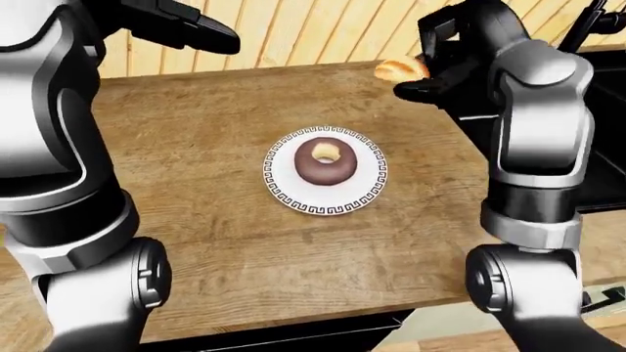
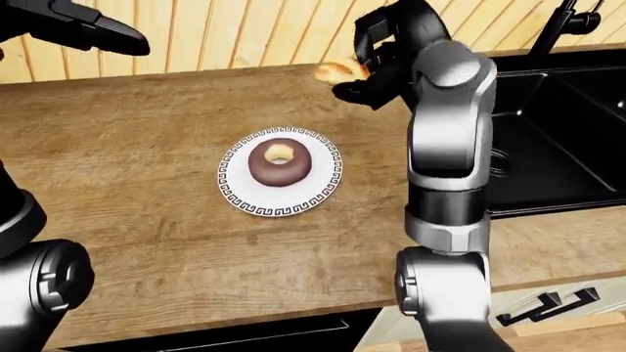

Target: Place the pastries on the plates.

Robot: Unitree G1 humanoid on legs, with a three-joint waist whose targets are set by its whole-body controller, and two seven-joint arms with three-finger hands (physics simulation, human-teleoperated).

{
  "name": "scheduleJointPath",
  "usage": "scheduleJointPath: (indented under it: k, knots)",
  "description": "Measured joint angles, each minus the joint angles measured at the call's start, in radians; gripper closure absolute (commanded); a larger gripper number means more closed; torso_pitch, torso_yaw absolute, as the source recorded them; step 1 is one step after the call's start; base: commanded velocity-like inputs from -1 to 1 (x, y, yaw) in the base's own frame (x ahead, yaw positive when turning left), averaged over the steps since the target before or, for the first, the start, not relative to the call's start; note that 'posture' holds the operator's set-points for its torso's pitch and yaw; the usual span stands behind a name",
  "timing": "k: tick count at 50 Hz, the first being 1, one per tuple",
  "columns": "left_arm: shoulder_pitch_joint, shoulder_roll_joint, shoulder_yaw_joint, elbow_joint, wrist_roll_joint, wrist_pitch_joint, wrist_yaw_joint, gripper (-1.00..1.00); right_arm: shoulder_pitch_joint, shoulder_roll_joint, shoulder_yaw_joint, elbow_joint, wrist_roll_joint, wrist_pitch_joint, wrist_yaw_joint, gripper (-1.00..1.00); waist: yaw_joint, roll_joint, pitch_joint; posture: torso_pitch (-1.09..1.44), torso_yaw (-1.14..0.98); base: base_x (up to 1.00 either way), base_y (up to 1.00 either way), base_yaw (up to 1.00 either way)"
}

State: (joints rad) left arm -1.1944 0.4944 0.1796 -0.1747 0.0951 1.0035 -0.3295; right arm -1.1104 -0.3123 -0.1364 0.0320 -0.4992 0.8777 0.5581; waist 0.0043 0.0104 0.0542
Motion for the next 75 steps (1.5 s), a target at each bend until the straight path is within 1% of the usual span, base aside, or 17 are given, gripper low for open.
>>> scheduleJointPath:
  k: [7, 11, 14, 19, 24, 28, 32, 35, 40, 43, 46, 49, 55, 60, 65, 73, 75]
  knots:
    - [0.013, -0.008, -0.013, 0.006, -0.018, 0.019, 0.009, -1.00, -0.023, -0.010, 0.055, -0.118, 0.072, 0.102, -0.009, 1.00, -0.018, 0.031, -0.023, 0.01, 0.00, -0.62, 0.00, 0.00]
    - [0.034, -0.018, 0.004, -0.028, -0.019, -0.021, 0.031, -1.00, -0.041, 0.029, 0.003, -0.172, 0.088, 0.183, -0.072, 1.00, -0.034, 0.012, -0.013, 0.01, 0.00, -0.75, 0.00, 0.00]
    - [0.054, -0.022, -0.008, -0.032, -0.028, -0.027, 0.039, -1.00, -0.052, 0.012, 0.001, -0.246, 0.135, 0.211, -0.117, 1.00, -0.051, -0.032, -0.019, 0.01, 0.00, -0.76, 0.00, 0.00]
    - [0.068, -0.025, -0.029, -0.018, -0.047, -0.007, 0.032, -1.00, -0.015, -0.017, -0.021, -0.289, 0.178, 0.261, -0.170, 1.00, -0.057, -0.055, -0.028, 0.01, 0.00, -0.75, 0.00, 0.00]
    - [0.109, -0.051, -0.001, -0.045, -0.037, -0.068, 0.079, -1.00, 0.036, 0.011, -0.057, -0.406, 0.250, 0.306, -0.246, 1.00, -0.015, -0.017, -0.007, 0.01, 0.00, -0.53, -0.09, 0.00]
    - [0.135, -0.061, -0.011, -0.037, -0.043, -0.096, 0.100, -1.00, 0.077, 0.016, -0.039, -0.438, 0.328, 0.300, -0.317, 1.00, 0.020, 0.060, 0.030, 0.01, 0.00, -0.31, -0.40, 0.00]
    - [0.144, -0.060, 0.000, -0.019, -0.045, -0.085, 0.108, -1.00, 0.091, 0.009, -0.011, -0.425, 0.387, 0.320, -0.337, 1.00, 0.022, 0.049, -0.009, 0.01, 0.00, -0.30, -0.41, 0.00]
    - [0.140, -0.056, -0.001, -0.032, -0.046, -0.095, 0.113, -1.00, 0.083, 0.004, -0.029, -0.451, 0.408, 0.323, -0.359, 1.00, 0.017, 0.031, -0.014, 0.01, 0.00, -0.30, -0.41, 0.00]
    - [0.143, -0.057, 0.003, -0.039, -0.048, -0.099, 0.118, -1.00, 0.094, -0.010, -0.029, -0.488, 0.434, 0.309, -0.392, 1.00, 0.014, -0.018, -0.001, 0.01, 0.00, -0.31, -0.41, 0.00]
    - [0.131, -0.061, -0.005, -0.044, -0.053, -0.098, 0.119, -1.00, 0.102, -0.017, -0.023, -0.482, 0.449, 0.309, -0.401, 1.00, 0.009, -0.071, -0.011, 0.01, 0.00, -0.31, -0.41, 0.00]
    - [0.150, -0.075, -0.031, -0.050, -0.066, -0.099, 0.110, -1.00, 0.127, -0.022, -0.037, -0.470, 0.450, 0.323, -0.412, 1.00, 0.003, -0.050, -0.005, 0.01, 0.00, -0.21, -0.28, 0.00]
    - [0.183, -0.099, -0.037, -0.047, -0.054, -0.111, 0.127, -1.00, 0.197, 0.054, -0.099, -0.462, 0.487, 0.223, -0.477, 1.00, 0.006, -0.048, 0.012, 0.01, 0.00, 0.00, 0.00, 0.00]
    - [0.174, -0.107, -0.033, -0.044, -0.040, -0.125, 0.133, -1.00, 0.241, 0.014, -0.121, -0.410, 0.608, 0.144, -0.604, 1.00, -0.014, -0.009, 0.049, 0.01, 0.00, 0.00, -0.02, 0.00]
    - [0.177, -0.101, -0.036, -0.047, -0.041, -0.119, 0.127, -1.00, 0.261, 0.002, -0.091, -0.427, 0.667, 0.132, -0.653, 1.00, 0.006, 0.080, 0.040, 0.01, 0.00, 0.02, -0.42, 0.00]
    - [0.186, -0.094, -0.015, -0.049, -0.028, -0.111, 0.133, -1.00, 0.276, 0.000, -0.044, -0.436, 0.719, 0.117, -0.663, 1.00, 0.009, 0.041, -0.004, 0.01, 0.00, 0.04, -0.55, 0.00]
    - [0.179, -0.088, -0.007, -0.047, -0.023, -0.112, 0.135, -1.00, 0.240, -0.011, -0.045, -0.438, 0.737, 0.103, -0.672, 1.00, 0.042, -0.082, -0.001, 0.01, 0.00, 0.04, -0.55, 0.00]
    - [0.183, -0.101, -0.019, -0.055, -0.025, -0.118, 0.133, -1.00, 0.235, -0.024, -0.057, -0.430, 0.739, 0.111, -0.678, 1.00, 0.025, -0.074, 0.001, 0.01, 0.00, 0.04, -0.55, 0.00]
